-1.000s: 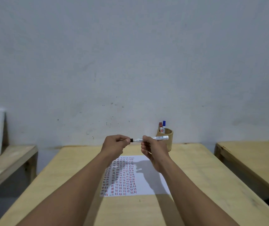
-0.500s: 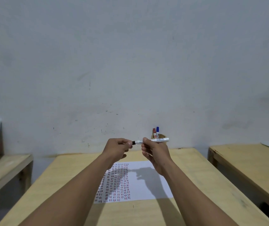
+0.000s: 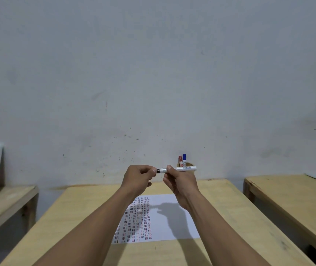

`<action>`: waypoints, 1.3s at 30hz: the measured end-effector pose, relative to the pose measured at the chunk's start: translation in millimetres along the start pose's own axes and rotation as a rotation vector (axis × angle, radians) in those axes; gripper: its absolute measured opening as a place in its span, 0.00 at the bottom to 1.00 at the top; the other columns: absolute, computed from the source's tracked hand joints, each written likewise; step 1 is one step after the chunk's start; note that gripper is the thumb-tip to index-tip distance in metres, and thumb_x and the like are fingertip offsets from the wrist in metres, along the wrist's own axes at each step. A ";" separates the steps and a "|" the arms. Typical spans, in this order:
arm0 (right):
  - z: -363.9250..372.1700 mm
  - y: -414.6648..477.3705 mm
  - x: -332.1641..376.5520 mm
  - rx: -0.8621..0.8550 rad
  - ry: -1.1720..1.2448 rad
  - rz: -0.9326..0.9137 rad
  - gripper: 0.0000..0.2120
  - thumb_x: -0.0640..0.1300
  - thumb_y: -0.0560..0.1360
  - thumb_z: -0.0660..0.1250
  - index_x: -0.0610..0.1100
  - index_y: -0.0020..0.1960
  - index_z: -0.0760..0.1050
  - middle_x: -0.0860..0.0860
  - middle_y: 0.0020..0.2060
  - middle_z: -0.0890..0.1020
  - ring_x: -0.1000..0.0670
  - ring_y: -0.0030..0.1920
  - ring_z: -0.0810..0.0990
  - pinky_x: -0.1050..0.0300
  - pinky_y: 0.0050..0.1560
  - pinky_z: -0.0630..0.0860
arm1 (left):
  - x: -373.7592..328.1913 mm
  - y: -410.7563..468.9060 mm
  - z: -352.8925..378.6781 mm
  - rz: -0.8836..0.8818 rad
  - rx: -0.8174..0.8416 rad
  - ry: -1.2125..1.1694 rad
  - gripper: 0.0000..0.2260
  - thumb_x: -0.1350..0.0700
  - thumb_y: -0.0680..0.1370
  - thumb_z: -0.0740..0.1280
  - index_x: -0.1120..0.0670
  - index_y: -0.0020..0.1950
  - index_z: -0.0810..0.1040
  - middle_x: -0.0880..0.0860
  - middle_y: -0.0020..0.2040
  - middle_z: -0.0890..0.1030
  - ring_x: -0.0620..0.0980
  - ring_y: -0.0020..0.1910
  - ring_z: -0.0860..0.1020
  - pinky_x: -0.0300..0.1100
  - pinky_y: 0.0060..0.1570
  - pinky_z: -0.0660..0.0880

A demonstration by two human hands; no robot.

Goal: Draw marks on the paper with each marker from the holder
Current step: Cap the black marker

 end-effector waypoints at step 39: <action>-69.5 189.5 60.3 -0.219 -1.157 -0.462 0.04 0.44 0.81 0.65 0.47 0.56 0.76 0.49 0.47 0.83 0.50 0.43 0.82 0.58 0.38 0.77 | 110.3 149.4 150.7 0.010 0.095 0.367 0.31 0.44 0.69 0.77 0.50 0.70 0.73 0.52 0.65 0.79 0.49 0.59 0.79 0.38 0.50 0.74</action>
Point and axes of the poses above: each hand's wrist, its own y-axis towards the middle knuckle, its own z-axis out of the palm, x = y × z, the point moved 3 cm from there along y, towards the middle knuckle
